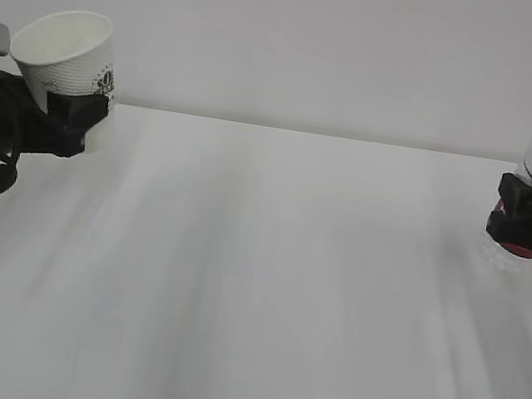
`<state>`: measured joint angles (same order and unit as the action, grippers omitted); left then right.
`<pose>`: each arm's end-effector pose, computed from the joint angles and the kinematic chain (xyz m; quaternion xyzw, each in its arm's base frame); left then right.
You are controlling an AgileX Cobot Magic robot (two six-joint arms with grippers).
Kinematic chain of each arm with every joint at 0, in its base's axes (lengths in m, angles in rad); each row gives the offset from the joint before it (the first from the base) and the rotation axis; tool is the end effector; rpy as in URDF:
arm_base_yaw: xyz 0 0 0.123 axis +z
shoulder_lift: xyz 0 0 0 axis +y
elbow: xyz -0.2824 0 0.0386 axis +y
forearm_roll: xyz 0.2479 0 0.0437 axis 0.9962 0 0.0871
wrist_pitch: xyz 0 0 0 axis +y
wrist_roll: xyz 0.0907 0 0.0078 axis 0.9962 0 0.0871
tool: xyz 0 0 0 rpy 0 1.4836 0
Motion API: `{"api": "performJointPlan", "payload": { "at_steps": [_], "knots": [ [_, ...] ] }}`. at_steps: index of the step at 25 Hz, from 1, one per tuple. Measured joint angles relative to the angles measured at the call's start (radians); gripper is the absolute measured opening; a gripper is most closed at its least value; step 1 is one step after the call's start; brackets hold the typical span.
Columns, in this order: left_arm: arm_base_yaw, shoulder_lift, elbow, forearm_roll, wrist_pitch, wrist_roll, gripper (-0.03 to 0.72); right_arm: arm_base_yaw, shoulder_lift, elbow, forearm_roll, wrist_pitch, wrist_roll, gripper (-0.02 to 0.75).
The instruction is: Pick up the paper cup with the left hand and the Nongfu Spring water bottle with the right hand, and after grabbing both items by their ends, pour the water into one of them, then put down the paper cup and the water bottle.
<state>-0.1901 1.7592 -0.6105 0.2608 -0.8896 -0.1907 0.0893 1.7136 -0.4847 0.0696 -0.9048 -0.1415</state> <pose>0.3106 -0.0783 0.1681 0.1275 0.7587 -0.1449 0.6221 0.2903 0.0210 0.1566 -0.0568 0.7839 -0.0243 0.6178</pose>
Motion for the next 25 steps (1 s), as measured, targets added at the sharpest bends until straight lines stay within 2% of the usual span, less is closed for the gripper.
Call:
{"api": "performJointPlan", "payload": {
  "at_steps": [4, 11, 21, 25],
  "knots": [
    [0.0, 0.038, 0.0, -0.064, -0.011, 0.063, 0.456, 0.0, 0.002, 0.0, 0.0, 0.0, 0.0, 0.468],
    [0.002, 0.068, -0.002, -0.261, -0.068, 0.111, 0.456, 0.0, 0.002, 0.0, 0.0, 0.0, 0.0, 0.468],
    [0.006, 0.154, -0.008, -0.313, -0.161, 0.149, 0.456, 0.0, 0.002, 0.0, -0.002, 0.0, 0.002, 0.468],
    [0.035, 0.157, -0.008, -0.313, -0.166, 0.153, 0.456, 0.0, 0.002, 0.0, -0.005, 0.0, 0.002, 0.468]
  ]
}}
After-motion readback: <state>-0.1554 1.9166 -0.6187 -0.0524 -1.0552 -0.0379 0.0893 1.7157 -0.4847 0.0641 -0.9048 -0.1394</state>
